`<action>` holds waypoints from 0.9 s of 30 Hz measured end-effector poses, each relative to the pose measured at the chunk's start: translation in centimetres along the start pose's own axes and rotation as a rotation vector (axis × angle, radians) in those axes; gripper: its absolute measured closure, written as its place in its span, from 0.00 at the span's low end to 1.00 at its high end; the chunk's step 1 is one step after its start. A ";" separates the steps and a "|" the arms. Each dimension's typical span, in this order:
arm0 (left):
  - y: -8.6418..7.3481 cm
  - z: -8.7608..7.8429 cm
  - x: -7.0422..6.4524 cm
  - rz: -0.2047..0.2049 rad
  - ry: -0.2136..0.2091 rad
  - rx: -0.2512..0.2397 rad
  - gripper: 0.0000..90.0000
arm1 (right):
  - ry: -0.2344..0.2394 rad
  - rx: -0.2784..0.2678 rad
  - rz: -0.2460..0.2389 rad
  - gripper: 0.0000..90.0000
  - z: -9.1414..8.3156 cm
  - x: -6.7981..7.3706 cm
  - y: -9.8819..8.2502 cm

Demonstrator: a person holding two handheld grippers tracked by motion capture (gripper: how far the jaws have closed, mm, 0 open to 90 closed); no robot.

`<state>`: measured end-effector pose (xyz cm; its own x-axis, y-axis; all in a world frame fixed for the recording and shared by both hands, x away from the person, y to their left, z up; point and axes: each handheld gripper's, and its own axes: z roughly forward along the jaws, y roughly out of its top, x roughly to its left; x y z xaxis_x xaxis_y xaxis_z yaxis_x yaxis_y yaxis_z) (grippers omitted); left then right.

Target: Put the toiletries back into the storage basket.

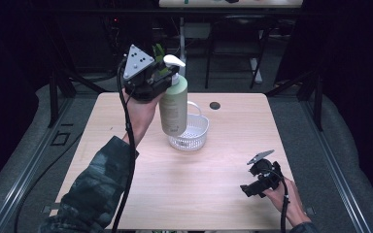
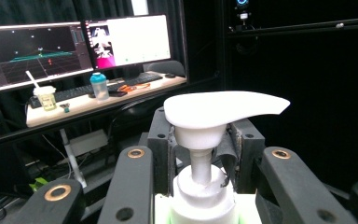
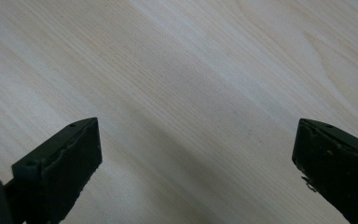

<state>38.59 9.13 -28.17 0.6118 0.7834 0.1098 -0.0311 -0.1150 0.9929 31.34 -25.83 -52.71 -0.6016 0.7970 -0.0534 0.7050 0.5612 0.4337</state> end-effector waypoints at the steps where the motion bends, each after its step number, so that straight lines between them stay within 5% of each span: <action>1: 0.0 0.2 0.0 0.002 0.000 -0.001 0.75 | 0.000 0.000 0.000 0.01 0.0 0.0 0.0; 27: -0.3 2.7 0.6 -0.012 0.019 0.029 0.75 | 0.002 0.002 -0.003 0.01 0.0 0.0 0.0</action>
<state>41.05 7.98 -28.54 0.5969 0.7961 0.0995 -0.0012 -0.1232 0.9924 31.37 -25.79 -52.71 -0.6044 0.7949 -0.0526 0.7040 0.5639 0.4318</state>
